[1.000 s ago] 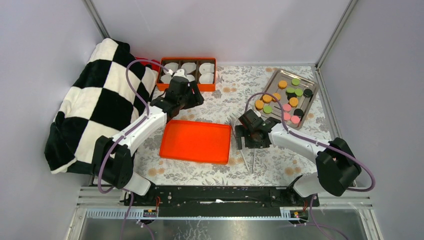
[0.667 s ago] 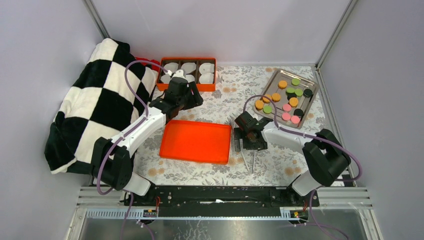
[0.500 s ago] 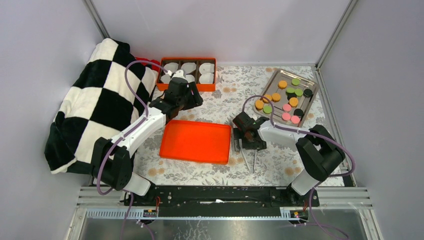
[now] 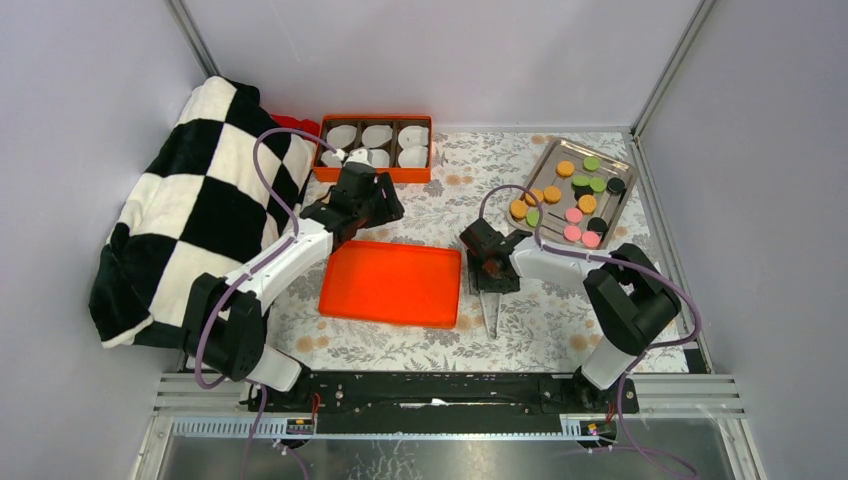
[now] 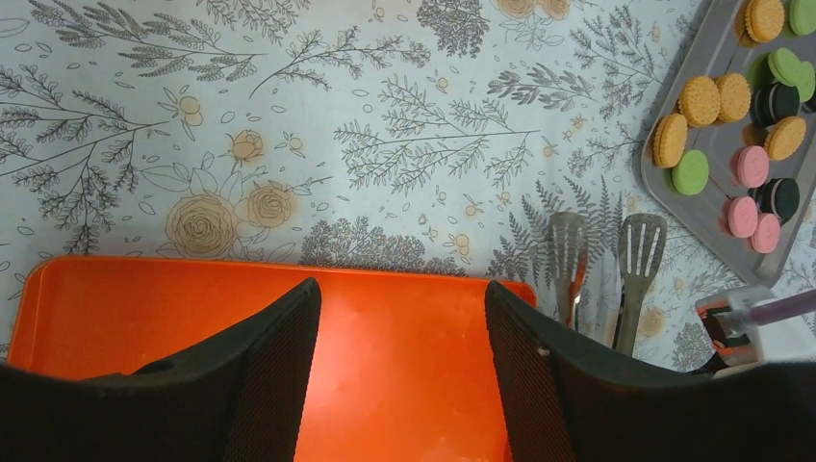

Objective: Pack the cookies

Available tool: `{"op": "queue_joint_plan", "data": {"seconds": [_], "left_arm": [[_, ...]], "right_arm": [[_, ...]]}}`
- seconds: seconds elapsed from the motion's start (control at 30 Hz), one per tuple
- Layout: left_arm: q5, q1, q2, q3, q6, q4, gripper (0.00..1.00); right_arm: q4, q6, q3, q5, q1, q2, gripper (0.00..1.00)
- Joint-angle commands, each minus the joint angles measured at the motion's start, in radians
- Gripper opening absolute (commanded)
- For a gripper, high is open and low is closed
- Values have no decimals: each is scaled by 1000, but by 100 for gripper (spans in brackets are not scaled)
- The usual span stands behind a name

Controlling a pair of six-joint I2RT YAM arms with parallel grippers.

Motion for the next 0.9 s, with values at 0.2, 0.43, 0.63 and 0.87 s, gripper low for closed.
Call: {"op": "queue_joint_plan", "data": {"seconds": [0.2,0.43,0.63,0.87], "left_arm": [[1,-17,-24,-27,1,41,68],[9,-52,-52,-105,-23,43,56],[6,-110,5,-158,-86,65,7],[-7,-181,162,-86,-128,66,1]], "right_arm": [[-167,-25,78,132,6,-147,54],[-252,-71,282,212,7,-205,56],[-245,-99,375,258,6,-212,56],[-248,-116,415,265,7,-247,56]]}}
